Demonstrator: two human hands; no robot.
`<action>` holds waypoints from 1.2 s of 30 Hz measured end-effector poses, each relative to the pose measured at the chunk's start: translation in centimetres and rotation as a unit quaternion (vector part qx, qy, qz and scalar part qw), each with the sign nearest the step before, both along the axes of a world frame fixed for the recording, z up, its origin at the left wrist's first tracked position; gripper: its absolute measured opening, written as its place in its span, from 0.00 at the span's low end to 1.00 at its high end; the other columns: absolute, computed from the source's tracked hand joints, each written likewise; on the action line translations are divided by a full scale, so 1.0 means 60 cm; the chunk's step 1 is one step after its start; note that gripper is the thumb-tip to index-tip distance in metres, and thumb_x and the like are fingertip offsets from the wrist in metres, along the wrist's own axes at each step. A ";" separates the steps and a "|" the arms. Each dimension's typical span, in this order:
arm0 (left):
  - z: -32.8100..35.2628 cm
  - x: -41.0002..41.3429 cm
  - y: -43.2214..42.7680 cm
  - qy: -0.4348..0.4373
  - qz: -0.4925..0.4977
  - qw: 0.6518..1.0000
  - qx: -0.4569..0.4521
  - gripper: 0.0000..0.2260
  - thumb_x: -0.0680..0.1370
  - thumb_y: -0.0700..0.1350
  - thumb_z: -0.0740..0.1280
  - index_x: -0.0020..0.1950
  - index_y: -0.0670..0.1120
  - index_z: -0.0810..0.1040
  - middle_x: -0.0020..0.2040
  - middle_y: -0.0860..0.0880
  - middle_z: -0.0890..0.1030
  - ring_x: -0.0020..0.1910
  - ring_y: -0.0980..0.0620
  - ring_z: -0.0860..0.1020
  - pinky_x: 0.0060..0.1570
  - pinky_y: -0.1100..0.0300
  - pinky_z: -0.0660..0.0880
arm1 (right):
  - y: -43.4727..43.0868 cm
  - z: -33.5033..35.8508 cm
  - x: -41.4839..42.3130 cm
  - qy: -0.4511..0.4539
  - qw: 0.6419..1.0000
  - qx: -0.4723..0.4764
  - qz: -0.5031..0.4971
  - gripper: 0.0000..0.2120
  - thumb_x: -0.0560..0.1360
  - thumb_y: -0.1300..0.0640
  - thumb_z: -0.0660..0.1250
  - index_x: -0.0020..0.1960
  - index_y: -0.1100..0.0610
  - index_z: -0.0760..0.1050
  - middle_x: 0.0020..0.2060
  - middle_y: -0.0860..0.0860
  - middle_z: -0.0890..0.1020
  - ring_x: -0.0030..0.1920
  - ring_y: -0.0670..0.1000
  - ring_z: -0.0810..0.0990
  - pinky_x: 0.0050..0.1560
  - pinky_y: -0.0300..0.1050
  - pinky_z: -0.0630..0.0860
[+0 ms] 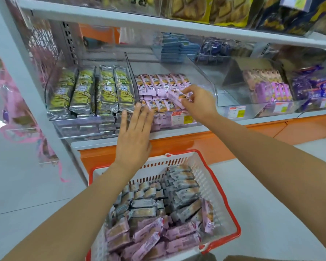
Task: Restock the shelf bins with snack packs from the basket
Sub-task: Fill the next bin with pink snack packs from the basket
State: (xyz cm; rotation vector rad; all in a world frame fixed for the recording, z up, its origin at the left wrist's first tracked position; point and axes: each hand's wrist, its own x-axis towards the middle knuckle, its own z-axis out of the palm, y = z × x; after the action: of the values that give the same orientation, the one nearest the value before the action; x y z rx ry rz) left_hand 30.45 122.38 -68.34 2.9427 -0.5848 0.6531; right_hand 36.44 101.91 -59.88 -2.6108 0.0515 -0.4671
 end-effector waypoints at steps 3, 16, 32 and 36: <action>-0.008 0.006 0.002 -0.012 -0.002 1.000 0.008 0.37 0.76 0.47 0.62 0.81 0.43 0.47 0.81 0.44 0.50 0.80 0.43 0.41 0.77 0.41 0.41 | 0.004 -0.009 0.020 0.019 0.999 -0.021 -0.028 0.09 0.77 0.53 0.67 0.56 0.54 0.79 0.41 0.53 0.82 0.38 0.52 0.77 0.40 0.45 0.74; -0.007 0.005 0.006 -0.023 -0.019 0.999 -0.028 0.37 0.74 0.44 0.64 0.81 0.43 0.53 0.80 0.44 0.55 0.80 0.44 0.46 0.77 0.41 0.43 | 0.007 -0.008 0.028 0.017 0.997 -0.006 -0.075 0.07 0.75 0.53 0.70 0.49 0.55 0.81 0.46 0.53 0.83 0.41 0.51 0.78 0.41 0.43 0.72; -0.008 0.003 0.003 -0.014 -0.017 1.000 -0.018 0.36 0.74 0.44 0.63 0.80 0.41 0.55 0.80 0.43 0.58 0.80 0.42 0.47 0.77 0.39 0.44 | -0.005 -0.013 0.036 0.071 0.997 0.019 -0.041 0.08 0.74 0.54 0.72 0.49 0.59 0.82 0.48 0.51 0.82 0.46 0.48 0.77 0.45 0.40 0.72; -0.003 0.000 0.000 -0.008 -0.015 1.000 -0.022 0.36 0.75 0.43 0.64 0.81 0.41 0.54 0.80 0.43 0.56 0.80 0.43 0.45 0.77 0.39 0.44 | -0.009 -0.020 0.016 0.003 0.999 0.043 -0.003 0.09 0.74 0.54 0.72 0.52 0.57 0.82 0.45 0.52 0.80 0.40 0.46 0.74 0.39 0.38 0.69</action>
State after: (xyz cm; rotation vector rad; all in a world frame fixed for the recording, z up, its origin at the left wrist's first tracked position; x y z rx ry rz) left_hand 30.43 122.40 -68.54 2.8850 -0.6064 0.6792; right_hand 37.38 101.34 -61.05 -2.5274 0.0787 -0.4500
